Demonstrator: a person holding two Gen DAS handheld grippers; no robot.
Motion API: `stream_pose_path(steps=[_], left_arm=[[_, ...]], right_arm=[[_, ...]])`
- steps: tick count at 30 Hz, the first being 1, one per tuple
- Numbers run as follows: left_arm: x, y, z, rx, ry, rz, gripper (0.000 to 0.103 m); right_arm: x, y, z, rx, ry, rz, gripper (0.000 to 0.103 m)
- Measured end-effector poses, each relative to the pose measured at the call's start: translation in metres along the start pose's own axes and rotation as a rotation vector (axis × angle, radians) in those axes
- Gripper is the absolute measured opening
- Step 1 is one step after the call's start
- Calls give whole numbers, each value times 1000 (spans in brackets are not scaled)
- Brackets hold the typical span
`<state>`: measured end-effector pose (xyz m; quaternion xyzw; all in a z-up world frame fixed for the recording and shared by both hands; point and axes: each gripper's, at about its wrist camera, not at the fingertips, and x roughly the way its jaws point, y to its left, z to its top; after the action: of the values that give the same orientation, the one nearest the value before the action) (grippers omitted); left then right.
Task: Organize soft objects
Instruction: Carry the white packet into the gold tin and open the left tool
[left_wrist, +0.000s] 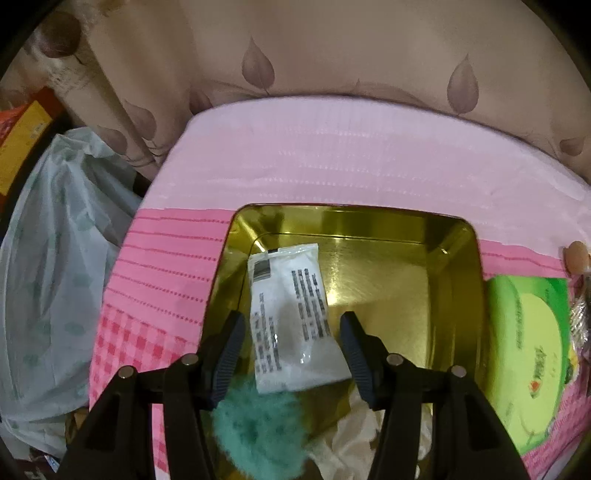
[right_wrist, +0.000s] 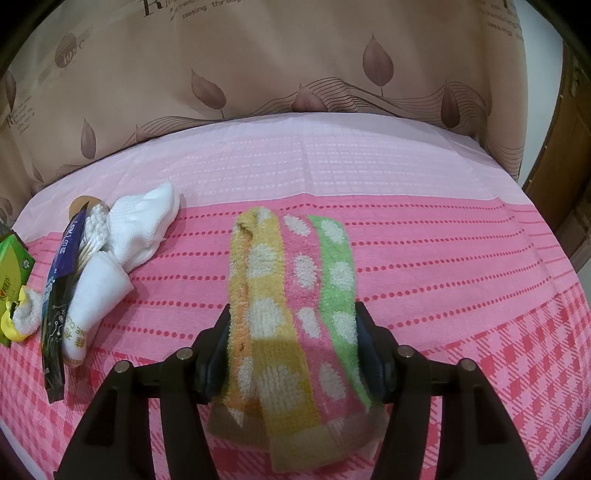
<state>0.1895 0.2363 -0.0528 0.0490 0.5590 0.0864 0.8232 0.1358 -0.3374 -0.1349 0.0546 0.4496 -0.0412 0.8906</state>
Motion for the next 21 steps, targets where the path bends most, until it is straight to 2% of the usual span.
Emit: stream_pose_path(steps=[11, 15, 21], left_arm=[[-57, 0, -54, -92, -123, -26, 55], [-66, 5, -71, -113, -165, 10, 55], [-67, 15, -93, -139, -172, 25, 55]], right_arm=[[-1, 1, 0, 2, -3, -6, 58], [-4, 2, -2, 11, -5, -16, 58], [-7, 3, -5, 16, -11, -36, 55]])
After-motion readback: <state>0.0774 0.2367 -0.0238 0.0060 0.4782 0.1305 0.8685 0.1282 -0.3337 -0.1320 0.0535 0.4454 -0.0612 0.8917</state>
